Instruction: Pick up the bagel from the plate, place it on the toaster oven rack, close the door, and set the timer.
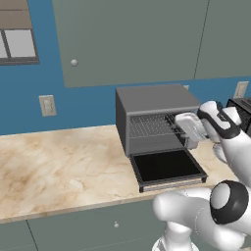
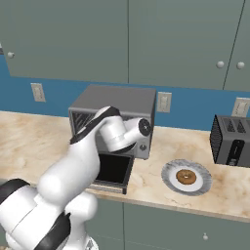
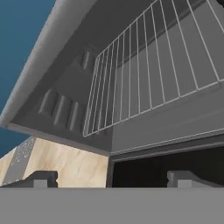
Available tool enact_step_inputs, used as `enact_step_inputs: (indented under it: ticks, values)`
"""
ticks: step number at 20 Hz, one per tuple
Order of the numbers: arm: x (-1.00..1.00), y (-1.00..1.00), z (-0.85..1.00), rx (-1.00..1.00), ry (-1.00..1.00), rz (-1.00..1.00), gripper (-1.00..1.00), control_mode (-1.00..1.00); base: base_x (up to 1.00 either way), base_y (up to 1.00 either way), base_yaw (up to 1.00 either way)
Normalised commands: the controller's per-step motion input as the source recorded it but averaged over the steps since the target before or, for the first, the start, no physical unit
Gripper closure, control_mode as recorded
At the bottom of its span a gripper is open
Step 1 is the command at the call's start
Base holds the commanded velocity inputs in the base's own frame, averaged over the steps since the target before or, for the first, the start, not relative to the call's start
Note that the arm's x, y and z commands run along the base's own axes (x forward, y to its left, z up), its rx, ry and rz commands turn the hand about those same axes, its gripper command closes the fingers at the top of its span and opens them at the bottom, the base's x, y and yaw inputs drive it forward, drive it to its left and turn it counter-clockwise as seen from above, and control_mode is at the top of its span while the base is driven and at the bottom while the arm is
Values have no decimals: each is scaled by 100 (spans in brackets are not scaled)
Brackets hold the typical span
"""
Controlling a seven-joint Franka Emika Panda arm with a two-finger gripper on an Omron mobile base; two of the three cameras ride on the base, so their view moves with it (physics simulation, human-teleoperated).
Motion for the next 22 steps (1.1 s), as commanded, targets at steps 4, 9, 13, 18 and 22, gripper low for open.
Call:
enact_step_inputs:
  ticks: [4, 9, 13, 18, 22]
  values:
    - [47, 0, -37, 4, -2, 0, -100, -100, 0, 0, 0]
    - [45, 0, -38, 3, -1, 0, -100, -100, 0, 0, 0]
    - [42, 1, -40, 3, 0, 0, -100, -100, 0, 0, 0]
    - [46, 2, -35, 3, 0, -1, -100, -100, 0, 0, 0]
    - [42, 0, -33, 2, -1, -2, -100, -100, 0, 0, 0]
